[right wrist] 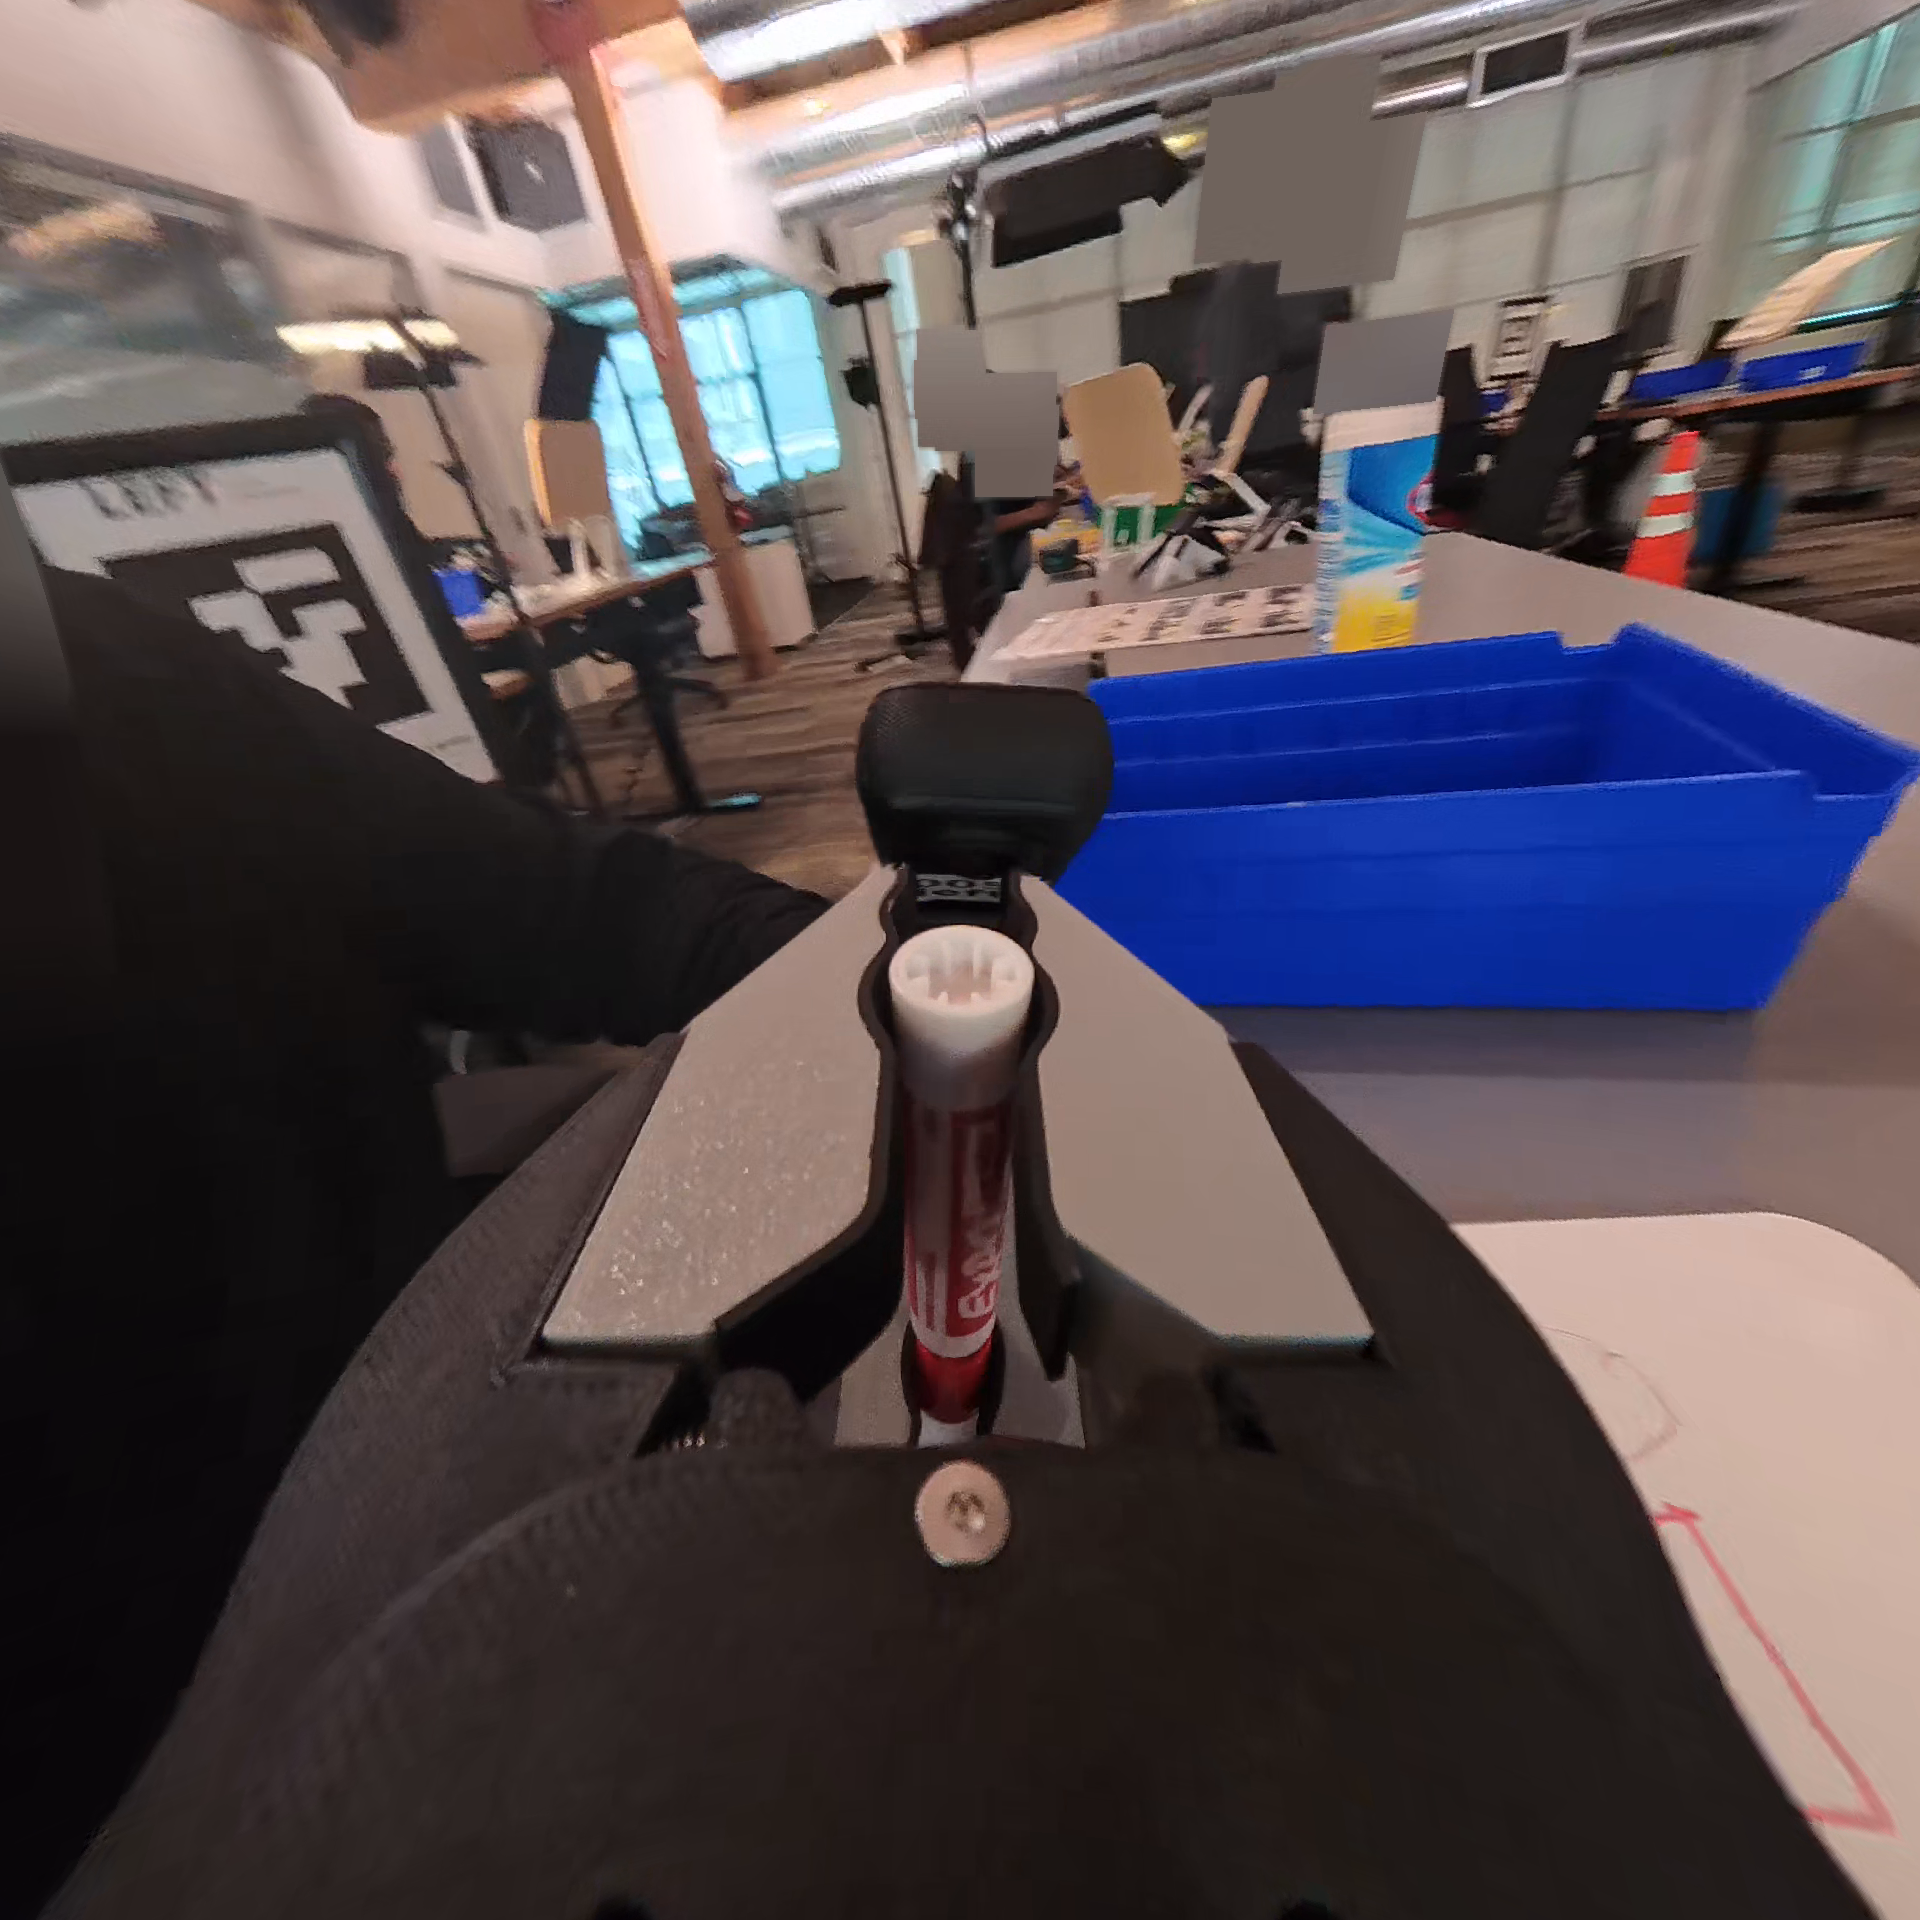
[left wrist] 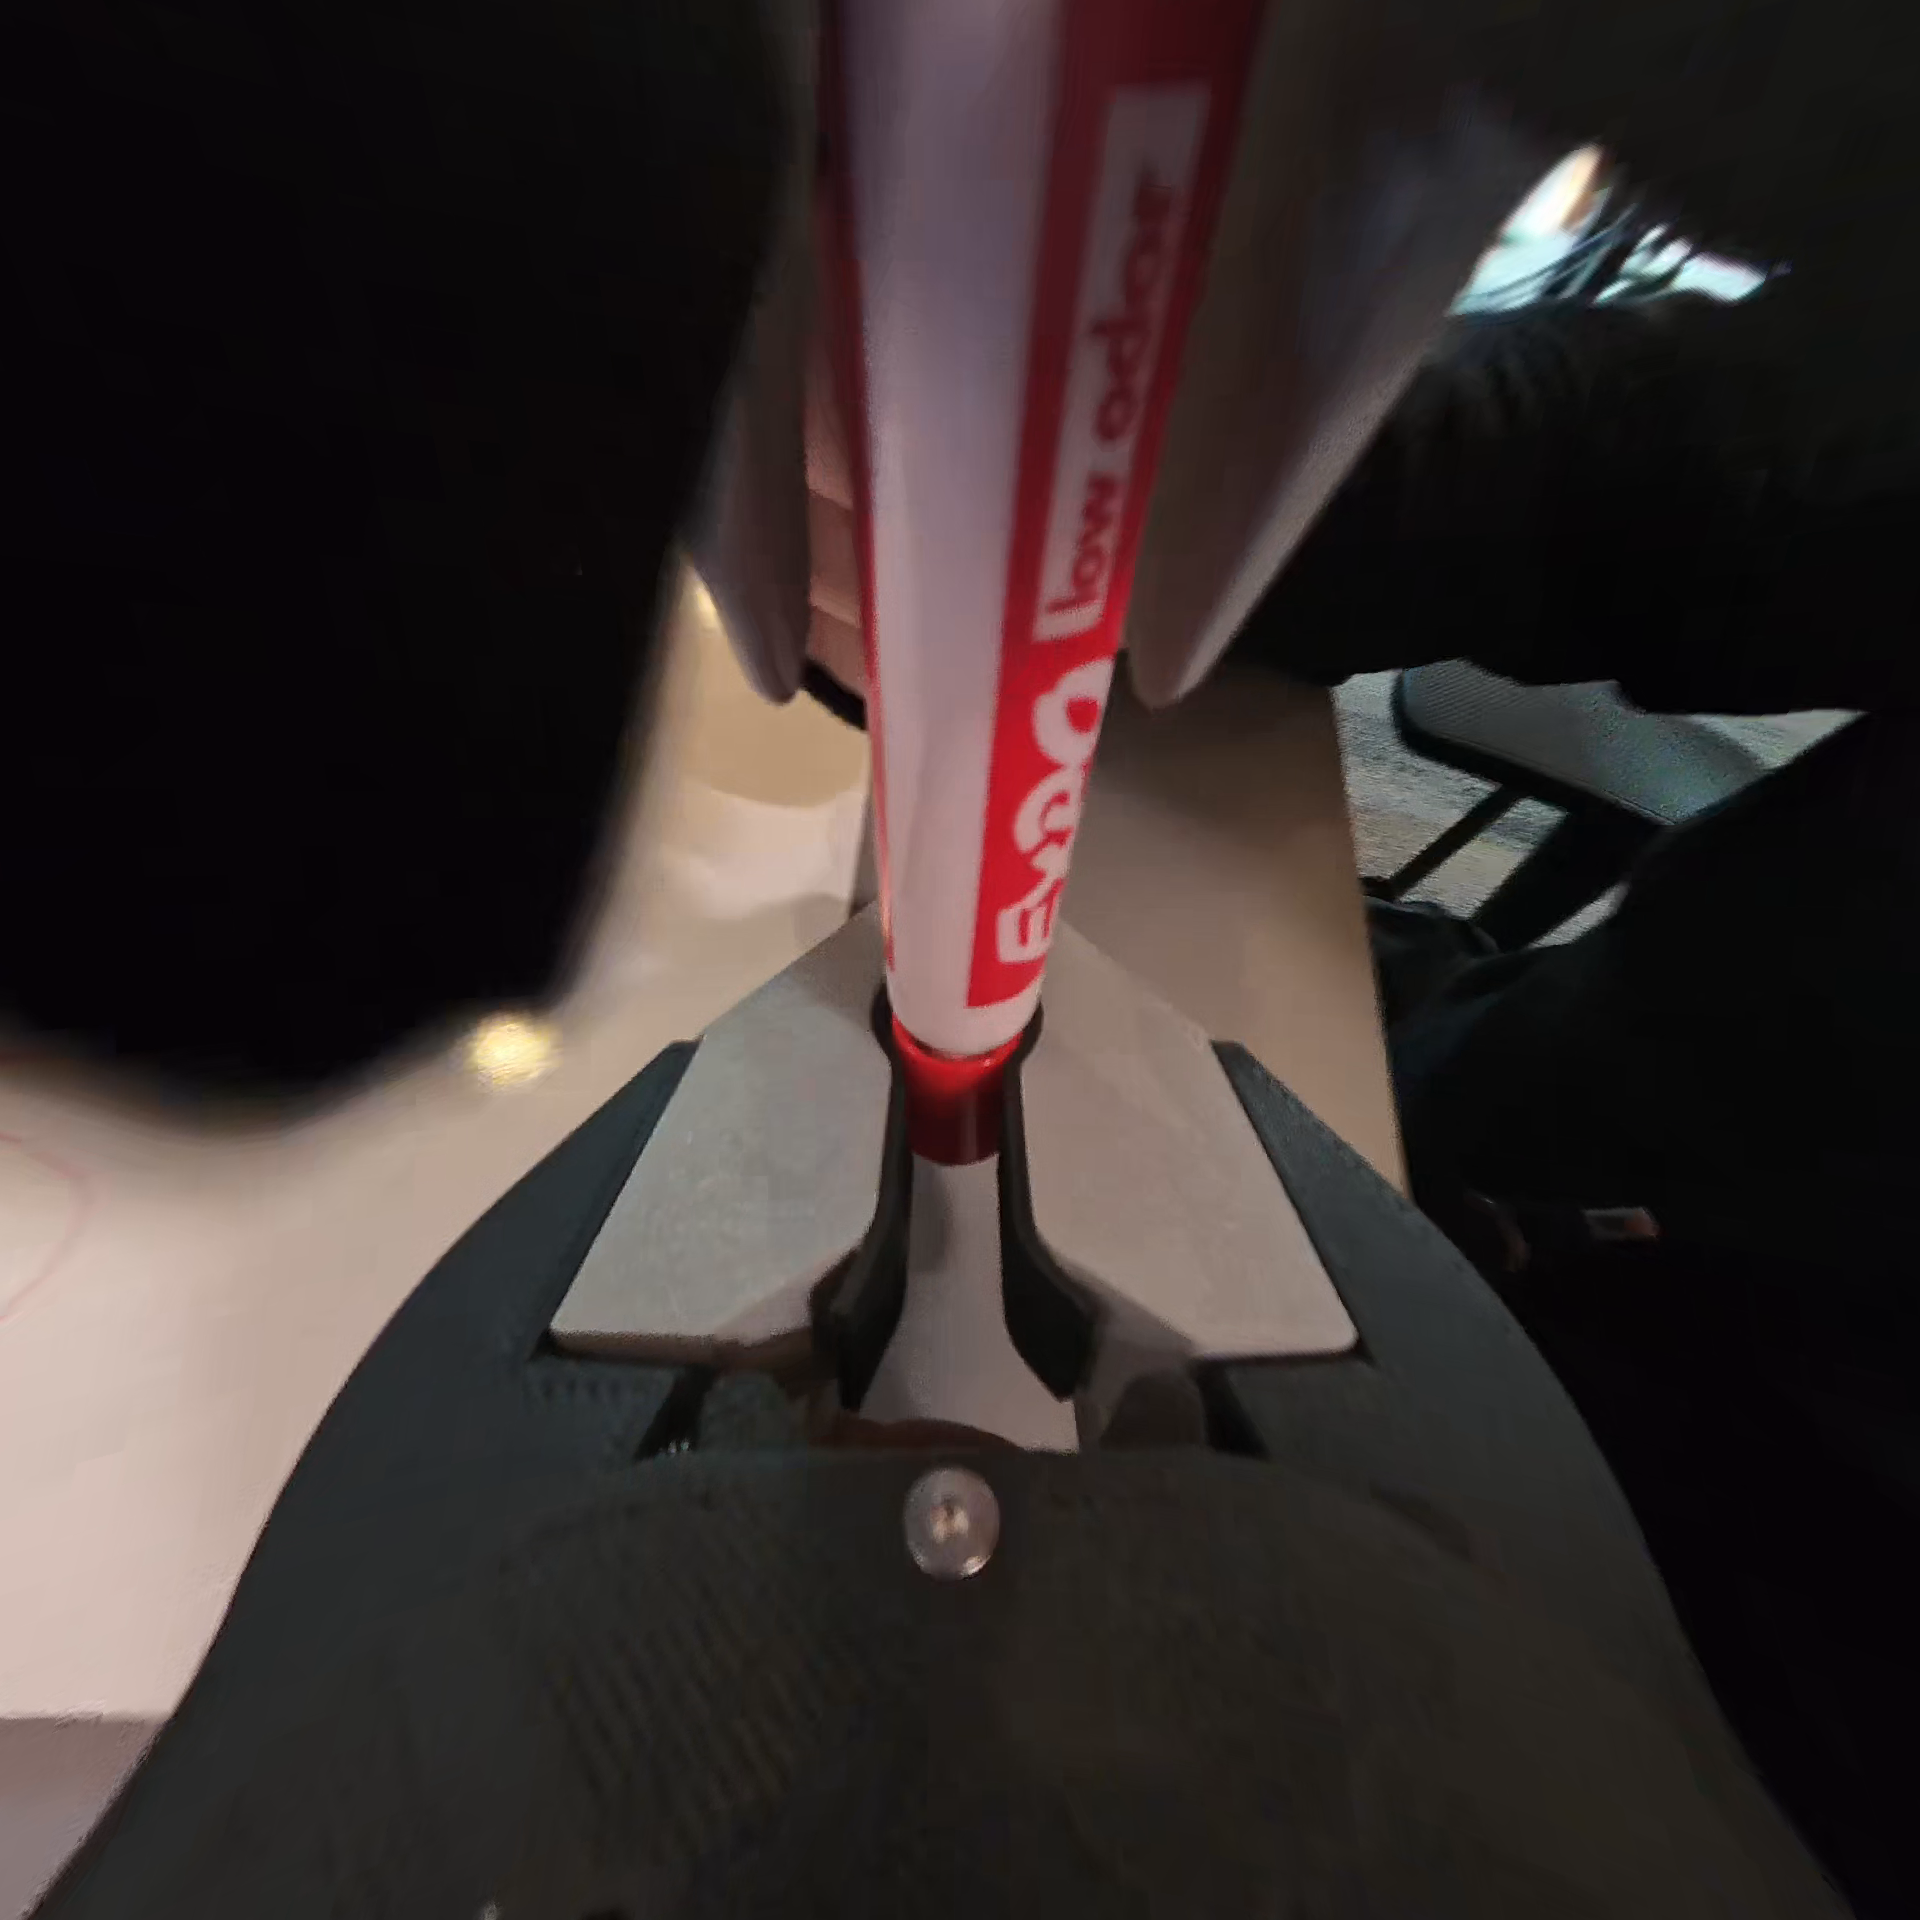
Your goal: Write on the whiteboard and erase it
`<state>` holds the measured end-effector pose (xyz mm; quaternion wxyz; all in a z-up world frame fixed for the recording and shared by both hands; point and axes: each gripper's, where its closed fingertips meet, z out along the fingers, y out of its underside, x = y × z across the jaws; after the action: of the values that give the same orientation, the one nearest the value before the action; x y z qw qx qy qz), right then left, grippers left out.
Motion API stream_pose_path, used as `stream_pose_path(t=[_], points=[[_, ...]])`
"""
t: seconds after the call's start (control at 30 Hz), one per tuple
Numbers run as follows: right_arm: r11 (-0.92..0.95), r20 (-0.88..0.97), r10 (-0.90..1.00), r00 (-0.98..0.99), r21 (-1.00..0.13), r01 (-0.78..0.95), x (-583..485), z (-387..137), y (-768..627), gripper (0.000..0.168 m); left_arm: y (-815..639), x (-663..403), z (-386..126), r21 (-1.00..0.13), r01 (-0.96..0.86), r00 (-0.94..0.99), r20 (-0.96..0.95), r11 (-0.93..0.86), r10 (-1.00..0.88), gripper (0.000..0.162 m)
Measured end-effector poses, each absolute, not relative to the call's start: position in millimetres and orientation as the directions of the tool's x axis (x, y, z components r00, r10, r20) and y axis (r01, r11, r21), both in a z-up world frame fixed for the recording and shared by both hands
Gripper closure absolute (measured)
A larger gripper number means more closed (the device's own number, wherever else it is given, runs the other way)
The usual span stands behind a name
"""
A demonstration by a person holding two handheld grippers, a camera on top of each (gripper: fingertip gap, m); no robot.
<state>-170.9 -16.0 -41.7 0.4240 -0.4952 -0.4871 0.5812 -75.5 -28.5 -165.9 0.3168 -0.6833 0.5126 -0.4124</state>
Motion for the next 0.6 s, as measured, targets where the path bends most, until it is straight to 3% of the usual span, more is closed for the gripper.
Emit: stream_pose_path(t=[0.17, 0.4, 0.6], points=[[-0.265, -0.241, 0.943, -0.23, -0.961, -0.078, -166, -36, -16, 0.153, -39, -73, -158, -0.855, -0.398, 0.06, 0.337, -0.332, -0.939, 0.155], [-0.189, -0.207, 0.96, 0.187, -0.976, -0.111, -165, -43, 25, 0.154, -1, -80, -162, -0.855, -0.347, 0.29, 0.292, -0.385, -0.911, 0.155], [-0.226, -0.218, 0.972, -0.09, -0.969, -0.097, -174, -38, -6, 0.154, -23, -72, -160, -0.866, -0.388, 0.164, 0.272, -0.315, -0.948, 0.155]])
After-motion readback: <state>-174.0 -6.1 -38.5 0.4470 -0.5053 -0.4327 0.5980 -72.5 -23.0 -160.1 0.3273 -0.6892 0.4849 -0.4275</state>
